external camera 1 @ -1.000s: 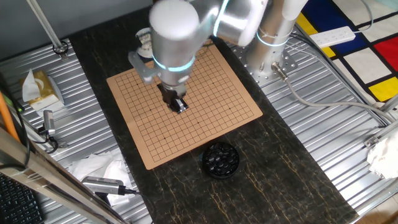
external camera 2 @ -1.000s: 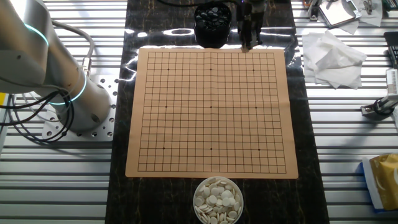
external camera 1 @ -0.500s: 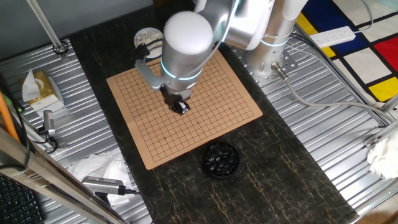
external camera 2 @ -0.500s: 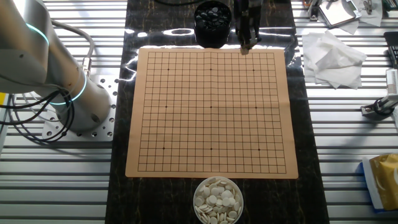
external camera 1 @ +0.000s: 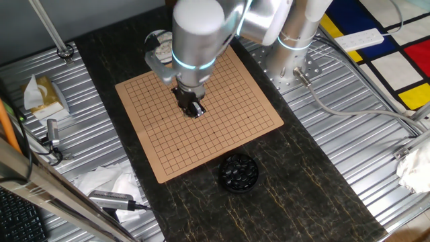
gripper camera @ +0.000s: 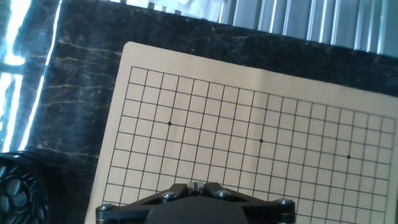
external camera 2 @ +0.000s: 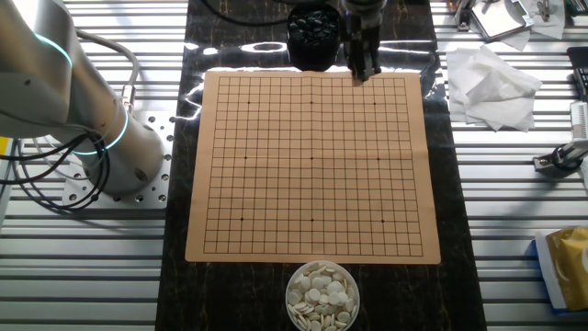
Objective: Play the first move as black on the 3-4 point in the upper right corner of the Go board
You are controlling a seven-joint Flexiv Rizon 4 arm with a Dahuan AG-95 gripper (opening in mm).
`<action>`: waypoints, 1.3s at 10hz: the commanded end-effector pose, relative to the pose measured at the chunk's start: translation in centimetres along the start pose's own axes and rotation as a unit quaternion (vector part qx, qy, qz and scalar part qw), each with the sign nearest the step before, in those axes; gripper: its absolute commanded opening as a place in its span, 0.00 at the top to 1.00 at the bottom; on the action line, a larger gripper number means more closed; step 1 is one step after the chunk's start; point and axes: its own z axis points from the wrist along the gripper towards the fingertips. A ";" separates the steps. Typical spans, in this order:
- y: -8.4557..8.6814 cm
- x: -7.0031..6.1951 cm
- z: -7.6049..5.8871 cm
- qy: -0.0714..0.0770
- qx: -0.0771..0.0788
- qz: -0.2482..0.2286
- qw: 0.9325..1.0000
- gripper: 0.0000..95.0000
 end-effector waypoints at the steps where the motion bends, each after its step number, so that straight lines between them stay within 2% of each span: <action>1: 0.0 -0.1 0.1 0.000 0.000 0.001 1.000 1.00; 3: 0.0 -0.1 0.1 0.011 0.003 0.020 1.000 1.00; 6: 0.0 -0.1 0.1 0.020 0.047 0.016 0.999 1.00; 7: 0.0 -0.1 0.1 0.030 0.050 0.001 0.998 1.00; 8: 0.0 -0.1 0.1 0.044 0.049 -0.016 0.998 1.00; 9: 0.0 -0.1 0.1 0.044 0.049 -0.016 0.998 1.00; 10: 0.0 -0.1 0.1 0.062 0.040 -0.023 0.997 1.00; 12: 0.0 -0.1 0.1 0.059 0.029 -0.021 0.998 1.00; 13: 0.0 -0.1 0.1 0.057 0.029 -0.025 0.998 1.00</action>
